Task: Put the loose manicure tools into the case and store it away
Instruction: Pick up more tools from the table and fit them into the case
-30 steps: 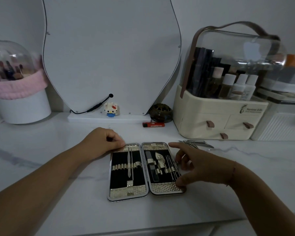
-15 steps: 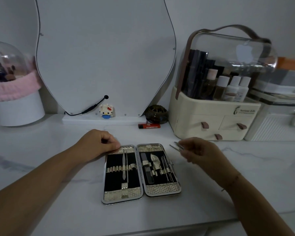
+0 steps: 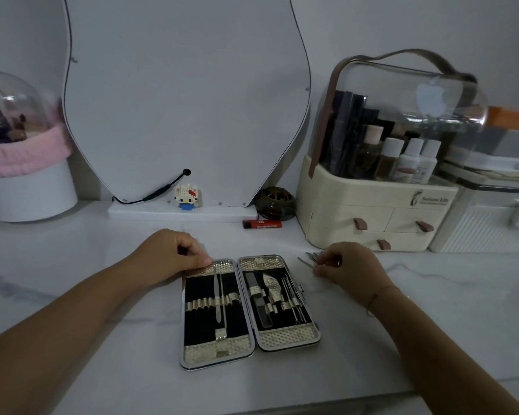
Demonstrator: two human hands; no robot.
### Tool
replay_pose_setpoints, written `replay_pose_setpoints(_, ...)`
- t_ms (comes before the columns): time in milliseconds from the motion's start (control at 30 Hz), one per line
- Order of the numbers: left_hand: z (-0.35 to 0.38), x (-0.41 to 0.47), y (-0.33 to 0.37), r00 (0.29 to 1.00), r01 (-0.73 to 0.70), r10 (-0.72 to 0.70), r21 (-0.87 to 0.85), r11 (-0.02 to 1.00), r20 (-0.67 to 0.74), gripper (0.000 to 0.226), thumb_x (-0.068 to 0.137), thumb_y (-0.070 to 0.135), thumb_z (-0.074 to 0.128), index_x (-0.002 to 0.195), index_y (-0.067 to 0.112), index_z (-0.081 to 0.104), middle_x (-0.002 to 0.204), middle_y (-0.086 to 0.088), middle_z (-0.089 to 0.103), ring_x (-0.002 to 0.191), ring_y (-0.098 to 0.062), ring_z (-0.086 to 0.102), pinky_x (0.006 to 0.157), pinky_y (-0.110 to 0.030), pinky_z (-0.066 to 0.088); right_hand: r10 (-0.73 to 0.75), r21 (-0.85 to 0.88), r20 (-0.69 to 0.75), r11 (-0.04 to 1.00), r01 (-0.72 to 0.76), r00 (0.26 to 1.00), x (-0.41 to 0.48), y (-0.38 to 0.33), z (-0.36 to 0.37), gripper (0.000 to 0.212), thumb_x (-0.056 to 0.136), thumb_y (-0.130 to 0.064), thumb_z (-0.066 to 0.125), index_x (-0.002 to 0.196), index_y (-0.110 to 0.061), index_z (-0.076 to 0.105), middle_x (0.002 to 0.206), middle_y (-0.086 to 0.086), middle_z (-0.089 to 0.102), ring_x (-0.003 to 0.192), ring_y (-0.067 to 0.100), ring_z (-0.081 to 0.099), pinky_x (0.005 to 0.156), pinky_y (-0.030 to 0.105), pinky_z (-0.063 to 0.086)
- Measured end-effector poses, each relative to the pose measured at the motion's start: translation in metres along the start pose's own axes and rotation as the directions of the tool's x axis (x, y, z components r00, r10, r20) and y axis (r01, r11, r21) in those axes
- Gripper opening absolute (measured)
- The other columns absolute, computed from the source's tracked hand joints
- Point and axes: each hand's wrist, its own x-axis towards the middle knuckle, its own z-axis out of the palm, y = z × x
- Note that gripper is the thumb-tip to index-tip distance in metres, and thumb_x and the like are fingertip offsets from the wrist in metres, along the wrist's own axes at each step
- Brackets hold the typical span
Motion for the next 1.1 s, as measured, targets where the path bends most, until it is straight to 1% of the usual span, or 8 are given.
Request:
replay_pose_setpoints(367,-0.001,-0.001,0.001,1.000,0.009,-0.009,0.007,1.000,0.018,0.008,0.072,0.018,0.079,0.069,0.012,0.074,0.063,0.023,0.069,0.058,0.010,0.060,0.057,-0.001,0.040,0.000,-0.071,0.212,0.997,0.016,0.977,0.031,-0.013,0.000,0.015,0.079,-0.022,0.068,0.082,-0.009,0.075,0.091,0.007,0.072,0.081,0.018,0.062,0.083,0.027,0.049)
replay_pose_setpoints(533,-0.002,-0.001,0.001,1.000,0.005,-0.005,0.011,1.000,0.023,0.009,0.072,0.018,0.079,0.070,0.011,0.074,0.064,0.022,0.069,0.058,0.009,0.060,0.057,-0.003,0.041,-0.022,-0.178,0.329,0.980,0.085,0.944,0.034,-0.014,0.000,0.024,0.083,-0.024,0.059,0.079,-0.004,0.070,0.095,0.013,0.066,0.090,0.026,0.061,0.087,0.039,0.049)
replay_pose_setpoints(667,-0.002,-0.001,0.002,1.000,0.001,-0.001,0.000,1.000,0.027,0.008,0.073,0.016,0.078,0.070,0.010,0.074,0.060,0.024,0.068,0.055,0.010,0.058,0.056,-0.002,0.041,-0.038,-0.222,0.389,0.966,0.134,0.921,0.032,-0.018,-0.005,0.025,0.088,-0.023,0.049,0.074,-0.007,0.062,0.085,0.012,0.058,0.087,0.025,0.056,0.085,0.038,0.046)
replay_pose_setpoints(767,-0.005,-0.002,0.002,0.999,0.007,-0.007,0.002,1.000,0.052,0.007,0.074,0.015,0.077,0.068,0.016,0.074,0.062,0.023,0.069,0.058,0.010,0.059,0.057,-0.002,0.041,-0.098,-0.074,0.348,0.988,0.132,0.932,0.032,-0.022,-0.016,0.031,0.090,-0.019,0.048,0.068,-0.001,0.059,0.066,0.005,0.050,0.066,0.017,0.048,0.068,0.032,0.043)
replay_pose_setpoints(833,-0.010,-0.001,0.000,0.996,0.026,-0.025,-0.013,1.000,0.087,0.013,0.076,0.015,0.076,0.066,0.023,0.074,0.067,0.017,0.072,0.061,0.007,0.062,0.060,-0.004,0.043,-0.088,0.116,0.291,0.992,0.056,0.953,0.031,-0.025,-0.022,0.030,0.091,-0.020,0.050,0.066,-0.007,0.058,0.061,-0.001,0.050,0.056,0.008,0.044,0.056,0.019,0.038)
replay_pose_setpoints(967,-0.026,-0.001,-0.006,0.981,0.065,-0.071,0.039,0.997,0.182,0.005,0.077,0.026,0.075,0.072,0.027,0.077,0.079,0.001,0.075,0.071,-0.004,0.062,0.076,-0.022,0.047,-0.118,0.483,0.384,0.871,-0.091,0.916,0.026,-0.042,-0.023,0.025,0.091,-0.011,0.048,0.070,-0.009,0.060,0.058,0.000,0.052,0.050,0.007,0.044,0.050,0.017,0.039)
replay_pose_setpoints(1067,-0.032,-0.004,-0.008,0.973,0.082,-0.084,0.017,0.996,0.213,0.004,0.077,0.027,0.075,0.075,0.027,0.077,0.079,0.001,0.075,0.071,-0.002,0.060,0.076,-0.022,0.045,-0.176,0.569,0.470,0.810,-0.144,0.865,0.021,-0.068,-0.016,0.013,0.085,-0.002,0.053,0.091,-0.011,0.061,0.064,0.002,0.061,0.054,0.010,0.052,0.050,0.017,0.045)
replay_pose_setpoints(1100,-0.032,-0.004,-0.008,0.972,0.086,-0.086,0.011,0.996,0.220,0.004,0.078,0.027,0.075,0.075,0.028,0.077,0.079,0.002,0.075,0.072,-0.001,0.061,0.077,-0.022,0.045,-0.193,0.589,0.487,0.793,-0.156,0.852,0.020,-0.077,-0.012,0.021,0.084,-0.001,0.056,0.102,-0.011,0.059,0.068,0.004,0.063,0.056,0.010,0.055,0.051,0.017,0.047)
